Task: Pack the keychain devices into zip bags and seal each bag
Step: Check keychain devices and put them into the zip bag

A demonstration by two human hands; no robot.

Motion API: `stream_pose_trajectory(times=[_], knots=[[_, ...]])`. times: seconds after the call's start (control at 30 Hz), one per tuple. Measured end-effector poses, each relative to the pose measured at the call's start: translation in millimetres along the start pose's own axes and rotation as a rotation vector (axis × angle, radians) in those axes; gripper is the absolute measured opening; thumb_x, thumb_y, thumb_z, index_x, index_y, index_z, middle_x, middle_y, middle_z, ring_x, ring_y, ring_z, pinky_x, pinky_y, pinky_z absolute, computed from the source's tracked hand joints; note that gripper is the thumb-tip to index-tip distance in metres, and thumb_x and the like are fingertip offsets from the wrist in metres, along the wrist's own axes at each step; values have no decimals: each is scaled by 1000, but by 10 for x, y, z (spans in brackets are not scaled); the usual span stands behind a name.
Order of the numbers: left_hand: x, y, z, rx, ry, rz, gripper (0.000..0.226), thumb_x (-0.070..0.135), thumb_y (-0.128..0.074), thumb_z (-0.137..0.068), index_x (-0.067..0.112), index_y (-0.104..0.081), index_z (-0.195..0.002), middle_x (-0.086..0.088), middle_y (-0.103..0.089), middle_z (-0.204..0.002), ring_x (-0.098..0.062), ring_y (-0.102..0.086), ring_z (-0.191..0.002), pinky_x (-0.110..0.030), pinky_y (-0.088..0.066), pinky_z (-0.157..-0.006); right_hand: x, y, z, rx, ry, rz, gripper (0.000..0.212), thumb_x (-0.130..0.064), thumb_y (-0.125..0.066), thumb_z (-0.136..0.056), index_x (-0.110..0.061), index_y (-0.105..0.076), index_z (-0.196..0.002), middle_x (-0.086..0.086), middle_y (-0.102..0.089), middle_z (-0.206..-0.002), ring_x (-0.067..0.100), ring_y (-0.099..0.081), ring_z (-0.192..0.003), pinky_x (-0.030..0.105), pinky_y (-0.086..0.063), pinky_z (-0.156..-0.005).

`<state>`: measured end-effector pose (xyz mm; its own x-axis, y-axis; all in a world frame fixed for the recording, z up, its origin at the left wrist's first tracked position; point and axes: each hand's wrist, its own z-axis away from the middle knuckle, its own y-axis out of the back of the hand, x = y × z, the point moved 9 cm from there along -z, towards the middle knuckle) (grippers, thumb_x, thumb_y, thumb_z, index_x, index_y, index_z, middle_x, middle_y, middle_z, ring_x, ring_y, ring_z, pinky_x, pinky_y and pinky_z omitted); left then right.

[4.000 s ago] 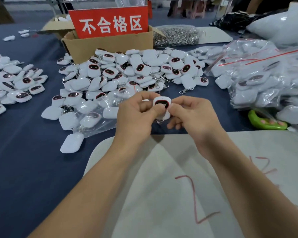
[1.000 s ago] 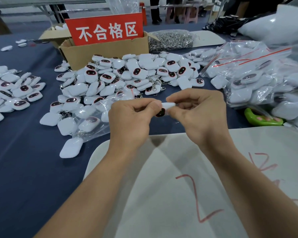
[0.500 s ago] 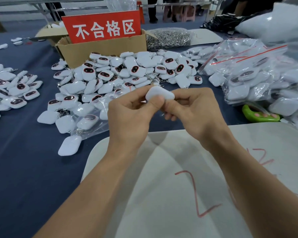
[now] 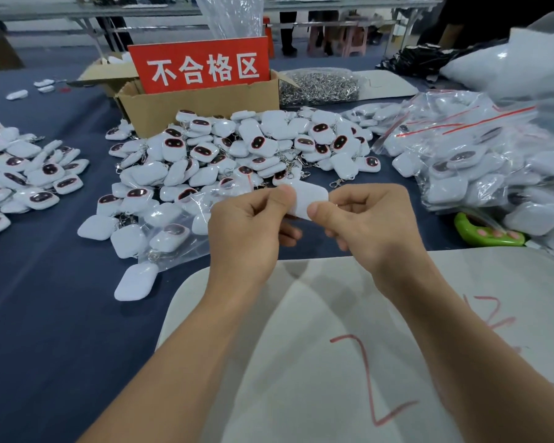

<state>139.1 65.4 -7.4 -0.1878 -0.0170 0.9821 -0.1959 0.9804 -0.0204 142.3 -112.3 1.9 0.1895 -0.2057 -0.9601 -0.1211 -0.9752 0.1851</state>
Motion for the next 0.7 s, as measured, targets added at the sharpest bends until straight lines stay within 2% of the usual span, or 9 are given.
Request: stream_pose_trajectory(times=[0.07, 0.1, 0.2, 0.3, 0.4, 0.53, 0.6, 0.7], knots=[[-8, -40, 33, -20, 12, -20, 29, 38, -63, -98, 26, -82, -80, -1, -78, -76, -18, -70, -57, -28, -57, -54, -26, 58, -2, 87, 57, 46, 11, -13, -85, -78, -20, -79, -72, -4, -67, -58, 8, -52, -51, 26, -43, -54], [-21, -61, 38, -34, 31, -8, 28, 39, -64, -98, 26, -83, -83, -1, -79, -78, -18, -73, -62, -28, -59, -56, -51, 55, 8, 107, 94, 85, 13, -13, -84, -77, -25, -80, -75, -7, -71, -62, 6, -56, -53, 25, -47, -57], [-70, -64, 8, -36, 94, 147, 15, 15, -69, -98, 19, -82, -93, -2, -80, -86, -15, -78, -77, -24, -60, -64, -95, 18, 29, 112, 162, 138, 26, -11, -78, -76, -36, -80, -85, -12, -75, -73, 6, -63, -59, 17, -51, -60], [-98, -84, -26, -78, 155, 271, 24, -5, -66, -95, 8, -76, -112, -8, -80, -98, -16, -78, -85, -22, -60, -67, -37, -49, -3, -1, 89, 39, 42, -11, -73, -73, -45, -78, -97, -15, -78, -92, 7, -70, -69, 22, -56, -72], [-96, -81, -34, -87, 167, 276, 35, -11, -62, -94, 10, -72, -119, -7, -80, -103, -15, -77, -85, -22, -59, -65, -13, -155, -5, -125, 51, 32, 42, -16, -72, -72, -44, -77, -103, -12, -79, -97, 12, -72, -70, 31, -57, -70], [-96, -129, 30, -112, 129, 174, 37, -6, -65, -94, 15, -71, -125, 2, -81, -99, -10, -76, -82, -23, -60, -61, -18, -68, -18, -68, 43, -73, 30, -14, -75, -73, -35, -82, -93, -5, -80, -86, 11, -69, -68, 22, -54, -64], [-76, -103, 49, -85, 41, 37, 31, 3, -70, -93, 19, -74, -119, 5, -81, -93, -13, -77, -81, -28, -62, -63, -39, -34, -22, -49, 52, -97, 26, -14, -76, -72, -33, -82, -89, -7, -80, -85, 6, -69, -67, 16, -52, -64], [3, -65, 82, -27, -87, -145, 20, 16, -77, -88, 29, -77, -102, 11, -79, -84, -12, -77, -77, -39, -65, -69, -81, -44, -4, -51, 77, -91, 26, -13, -77, -73, -34, -81, -87, -8, -80, -84, 5, -71, -69, 17, -53, -66]])
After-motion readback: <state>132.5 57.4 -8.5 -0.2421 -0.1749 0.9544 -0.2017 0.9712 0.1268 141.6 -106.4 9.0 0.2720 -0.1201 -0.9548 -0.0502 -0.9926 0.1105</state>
